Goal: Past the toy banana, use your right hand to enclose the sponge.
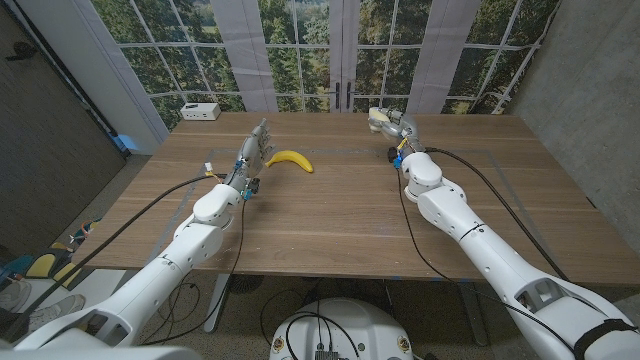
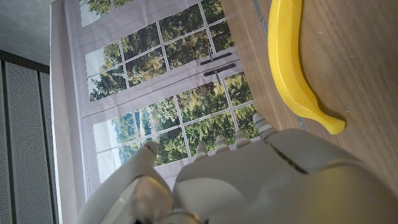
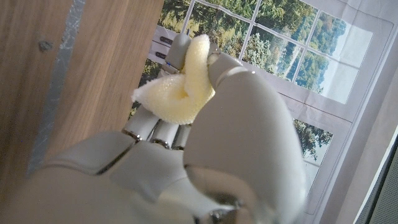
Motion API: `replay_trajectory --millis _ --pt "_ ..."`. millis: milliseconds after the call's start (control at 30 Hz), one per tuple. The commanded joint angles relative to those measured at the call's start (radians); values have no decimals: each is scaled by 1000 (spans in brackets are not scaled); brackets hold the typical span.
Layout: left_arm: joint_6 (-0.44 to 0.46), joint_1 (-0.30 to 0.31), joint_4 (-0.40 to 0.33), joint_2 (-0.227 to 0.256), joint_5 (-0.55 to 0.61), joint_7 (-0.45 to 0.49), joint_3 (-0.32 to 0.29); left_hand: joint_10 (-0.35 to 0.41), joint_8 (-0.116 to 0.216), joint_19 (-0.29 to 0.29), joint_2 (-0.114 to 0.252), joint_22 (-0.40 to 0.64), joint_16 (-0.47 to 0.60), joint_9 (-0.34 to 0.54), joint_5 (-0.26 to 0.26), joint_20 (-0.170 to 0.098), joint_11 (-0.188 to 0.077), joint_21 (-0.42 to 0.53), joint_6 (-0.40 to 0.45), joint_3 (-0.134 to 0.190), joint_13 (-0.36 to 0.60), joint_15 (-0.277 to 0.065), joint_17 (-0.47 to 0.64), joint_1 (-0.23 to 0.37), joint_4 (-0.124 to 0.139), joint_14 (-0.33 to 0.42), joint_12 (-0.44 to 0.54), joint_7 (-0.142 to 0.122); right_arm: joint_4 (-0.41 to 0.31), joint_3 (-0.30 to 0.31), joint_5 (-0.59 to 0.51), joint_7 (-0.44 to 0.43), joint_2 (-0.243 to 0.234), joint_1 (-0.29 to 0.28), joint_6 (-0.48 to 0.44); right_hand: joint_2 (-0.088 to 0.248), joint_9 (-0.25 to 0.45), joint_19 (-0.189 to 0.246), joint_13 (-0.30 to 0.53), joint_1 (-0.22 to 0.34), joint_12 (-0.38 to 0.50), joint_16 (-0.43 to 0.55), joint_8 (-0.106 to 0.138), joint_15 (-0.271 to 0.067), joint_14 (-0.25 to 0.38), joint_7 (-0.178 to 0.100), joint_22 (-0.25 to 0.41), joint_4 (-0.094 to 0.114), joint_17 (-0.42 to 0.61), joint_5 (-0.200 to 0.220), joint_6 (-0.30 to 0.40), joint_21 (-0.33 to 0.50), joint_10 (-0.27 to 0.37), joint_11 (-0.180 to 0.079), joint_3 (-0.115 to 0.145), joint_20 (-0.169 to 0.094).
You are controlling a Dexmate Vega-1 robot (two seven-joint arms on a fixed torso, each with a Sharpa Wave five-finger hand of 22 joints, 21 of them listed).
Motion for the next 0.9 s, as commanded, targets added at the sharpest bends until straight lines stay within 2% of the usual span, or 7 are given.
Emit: replay_trajectory --millis 33,100,333,367,633,700,900 --pt "0 9 -13 6 -1 2 -4 -64 1 1 4 2 4 5 0 4 5 -5 -25 5 4 -11 3 -6 -1 -2 3 6 8 52 185 74 8 -15 20 147 6 -1 2 152 -1 7 -1 -160 35 3 -1 -1 3 4 7 9 9 -1 11 -98" --pt "2 13 -18 10 -1 3 -5 -64 1 1 4 2 4 5 0 4 5 -5 -25 5 4 -12 3 -6 -1 -2 3 7 11 59 215 86 10 -17 20 147 6 -4 2 153 -2 7 -1 -160 36 4 -2 0 3 3 9 15 8 6 12 -98" --pt "0 21 -24 13 -7 2 -10 -64 2 1 4 2 4 5 0 4 5 -5 -24 5 4 -12 3 -6 -1 -3 2 8 13 80 304 114 14 -25 9 147 6 -8 2 154 -3 7 -2 -160 37 5 -4 0 3 3 9 22 7 3 14 -98" --pt "-2 21 -24 15 -6 -1 -10 -64 2 1 4 2 4 5 0 5 5 -5 -23 5 4 -12 3 -6 -1 -2 3 7 13 83 315 117 15 -27 9 146 6 -9 2 155 -4 6 -2 -160 37 6 -4 0 3 3 9 25 6 -3 14 -98" --pt "0 31 -30 24 -14 -4 -18 -65 2 1 4 2 4 5 0 5 5 -5 -23 6 4 -12 3 -6 -1 -3 2 8 9 101 397 142 17 -36 -1 146 6 -12 2 156 -3 5 -2 -160 36 7 -6 0 3 2 10 33 8 10 16 -98" --pt "-2 32 -30 27 -15 -8 -19 -65 2 1 4 2 4 5 0 5 5 -5 -24 6 4 -11 3 -6 -1 -3 2 7 8 105 413 142 17 -38 -4 146 6 -14 2 156 -5 5 -2 -160 36 7 -7 0 3 2 10 36 5 1 16 -98" --pt "-8 38 -24 35 -30 -27 -28 -65 2 2 4 2 4 5 0 4 6 -5 -24 6 4 -12 3 -7 -1 -3 2 7 4 118 461 145 18 -46 -13 146 6 -17 2 157 -4 4 -3 -160 36 7 -8 0 3 2 9 42 6 1 18 -98"
